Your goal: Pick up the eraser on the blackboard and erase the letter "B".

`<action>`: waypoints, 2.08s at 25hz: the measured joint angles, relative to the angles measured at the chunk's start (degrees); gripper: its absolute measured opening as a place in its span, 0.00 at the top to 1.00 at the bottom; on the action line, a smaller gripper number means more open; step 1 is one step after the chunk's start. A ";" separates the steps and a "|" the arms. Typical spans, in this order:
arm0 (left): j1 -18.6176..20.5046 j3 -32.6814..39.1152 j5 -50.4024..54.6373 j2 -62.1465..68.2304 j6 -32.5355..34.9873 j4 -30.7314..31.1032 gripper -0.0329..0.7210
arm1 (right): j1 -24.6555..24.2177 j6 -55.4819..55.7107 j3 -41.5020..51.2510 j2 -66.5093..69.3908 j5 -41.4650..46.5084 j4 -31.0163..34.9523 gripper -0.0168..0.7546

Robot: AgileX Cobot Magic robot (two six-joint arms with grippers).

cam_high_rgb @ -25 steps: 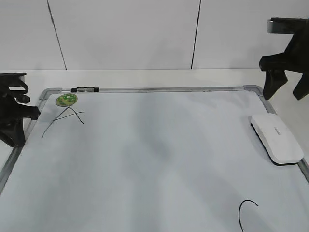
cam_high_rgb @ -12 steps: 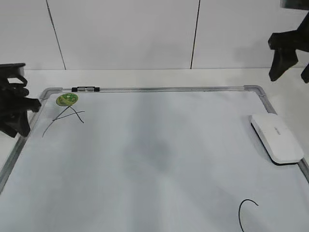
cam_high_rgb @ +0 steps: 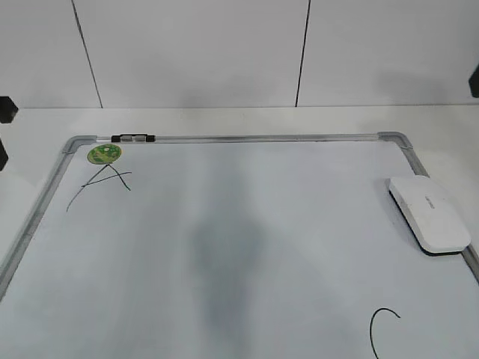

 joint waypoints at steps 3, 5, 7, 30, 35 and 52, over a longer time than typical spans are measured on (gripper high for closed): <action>0.00 0.00 4.34 -4.25 0.00 0.00 0.65 | 0.00 0.00 5.90 -7.70 0.35 0.00 0.26; 0.00 0.00 7.45 -7.09 0.00 -0.25 0.65 | 0.00 0.00 8.83 -12.13 0.69 0.00 0.26; 0.00 0.04 8.73 -9.64 0.00 -0.38 0.65 | 0.00 0.00 12.31 -17.01 0.89 0.00 0.26; 0.00 22.82 11.42 -65.20 0.00 1.45 0.65 | 0.00 0.00 33.11 -72.05 2.36 -0.27 0.26; 0.00 29.80 11.67 -79.36 0.00 1.57 0.65 | 0.00 -0.14 39.02 -79.16 2.48 -1.98 0.26; 0.00 42.09 3.63 -91.69 3.11 2.57 0.65 | 0.00 -9.34 49.34 -79.92 1.59 -4.02 0.26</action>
